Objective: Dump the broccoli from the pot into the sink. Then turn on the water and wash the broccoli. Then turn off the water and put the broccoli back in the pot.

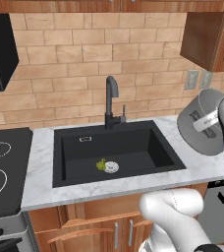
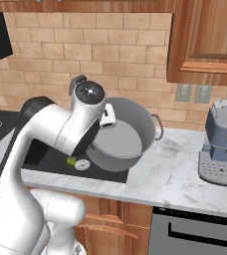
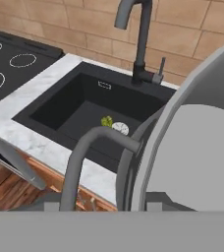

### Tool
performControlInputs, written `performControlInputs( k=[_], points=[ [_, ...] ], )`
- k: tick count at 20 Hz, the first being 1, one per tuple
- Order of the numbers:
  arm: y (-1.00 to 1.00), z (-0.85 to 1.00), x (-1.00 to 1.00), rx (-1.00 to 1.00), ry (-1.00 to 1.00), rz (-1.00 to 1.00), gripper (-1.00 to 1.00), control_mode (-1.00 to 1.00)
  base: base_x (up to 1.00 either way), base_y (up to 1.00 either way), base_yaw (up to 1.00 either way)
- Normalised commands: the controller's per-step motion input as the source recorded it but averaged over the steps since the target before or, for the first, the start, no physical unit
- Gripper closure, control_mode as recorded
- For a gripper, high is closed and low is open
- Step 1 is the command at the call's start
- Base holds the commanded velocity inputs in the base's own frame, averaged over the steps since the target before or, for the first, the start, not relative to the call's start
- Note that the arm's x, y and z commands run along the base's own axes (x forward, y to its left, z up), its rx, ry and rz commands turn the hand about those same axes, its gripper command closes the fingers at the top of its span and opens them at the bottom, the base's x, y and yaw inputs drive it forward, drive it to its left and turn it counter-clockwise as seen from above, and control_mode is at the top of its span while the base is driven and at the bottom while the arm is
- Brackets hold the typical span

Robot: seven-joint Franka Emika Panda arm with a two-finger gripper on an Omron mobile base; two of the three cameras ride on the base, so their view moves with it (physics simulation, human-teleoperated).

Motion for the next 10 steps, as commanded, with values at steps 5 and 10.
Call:
performControlInputs(
  k=[5,10],
  points=[
    [-0.46,-0.52,0.24,-0.03,-0.01,-0.07,1.00,-1.00,0.00,0.00,0.00],
    [-0.41,-0.46,0.39,-0.05,-0.01,-0.03,1.00,-1.00,0.00,0.00,0.00]
  ],
)
